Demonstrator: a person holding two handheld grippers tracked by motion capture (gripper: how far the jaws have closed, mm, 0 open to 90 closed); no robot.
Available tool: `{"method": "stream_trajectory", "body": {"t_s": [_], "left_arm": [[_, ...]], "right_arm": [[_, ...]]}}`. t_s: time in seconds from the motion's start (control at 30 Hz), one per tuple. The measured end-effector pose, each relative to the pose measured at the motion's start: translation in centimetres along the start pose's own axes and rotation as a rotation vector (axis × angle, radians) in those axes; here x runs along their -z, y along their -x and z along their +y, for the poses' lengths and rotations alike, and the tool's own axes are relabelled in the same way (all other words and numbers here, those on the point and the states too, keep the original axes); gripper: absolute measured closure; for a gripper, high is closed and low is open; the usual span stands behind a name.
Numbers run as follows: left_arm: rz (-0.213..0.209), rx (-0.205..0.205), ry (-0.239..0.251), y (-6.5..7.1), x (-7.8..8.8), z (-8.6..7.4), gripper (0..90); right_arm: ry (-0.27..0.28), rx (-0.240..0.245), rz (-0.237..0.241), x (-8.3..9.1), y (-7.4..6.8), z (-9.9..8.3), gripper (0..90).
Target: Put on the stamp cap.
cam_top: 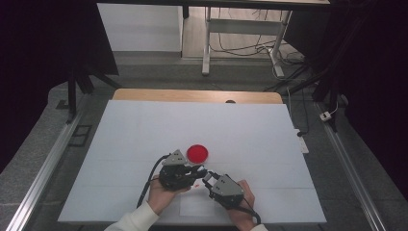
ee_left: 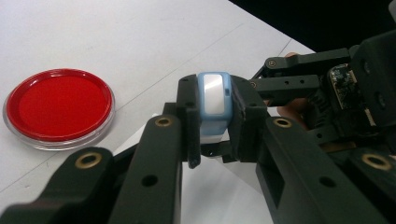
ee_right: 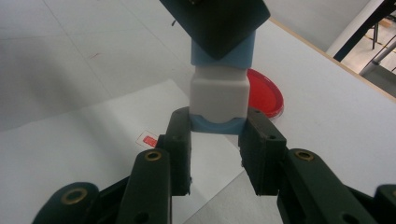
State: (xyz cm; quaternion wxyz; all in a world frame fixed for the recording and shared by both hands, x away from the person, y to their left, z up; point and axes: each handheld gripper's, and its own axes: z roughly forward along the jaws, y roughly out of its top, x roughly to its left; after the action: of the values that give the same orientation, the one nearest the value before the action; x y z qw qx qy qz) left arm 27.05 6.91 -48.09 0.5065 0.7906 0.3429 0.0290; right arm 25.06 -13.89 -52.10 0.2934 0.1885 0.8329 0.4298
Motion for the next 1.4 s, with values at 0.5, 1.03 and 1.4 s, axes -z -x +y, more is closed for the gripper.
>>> {"method": "stream_trajectory", "body": {"t_s": [0.5, 1.03, 1.4], "left_arm": [[0.004, -0.003, 0.009, -0.2, 0.3, 0.1, 75.5], [0.001, -0.012, 0.017, -0.5, 1.0, 0.3, 75.4], [0.026, -0.039, 0.004, -0.7, 1.4, 0.5, 75.4]], "right_arm": [[-0.006, -0.038, 0.041, -0.1, 0.6, -0.3, 54.6], [-0.041, -0.106, 0.069, 1.6, 3.6, -1.5, 48.6], [-0.065, -0.195, 0.024, 5.1, 7.8, -4.2, 47.9]]}}
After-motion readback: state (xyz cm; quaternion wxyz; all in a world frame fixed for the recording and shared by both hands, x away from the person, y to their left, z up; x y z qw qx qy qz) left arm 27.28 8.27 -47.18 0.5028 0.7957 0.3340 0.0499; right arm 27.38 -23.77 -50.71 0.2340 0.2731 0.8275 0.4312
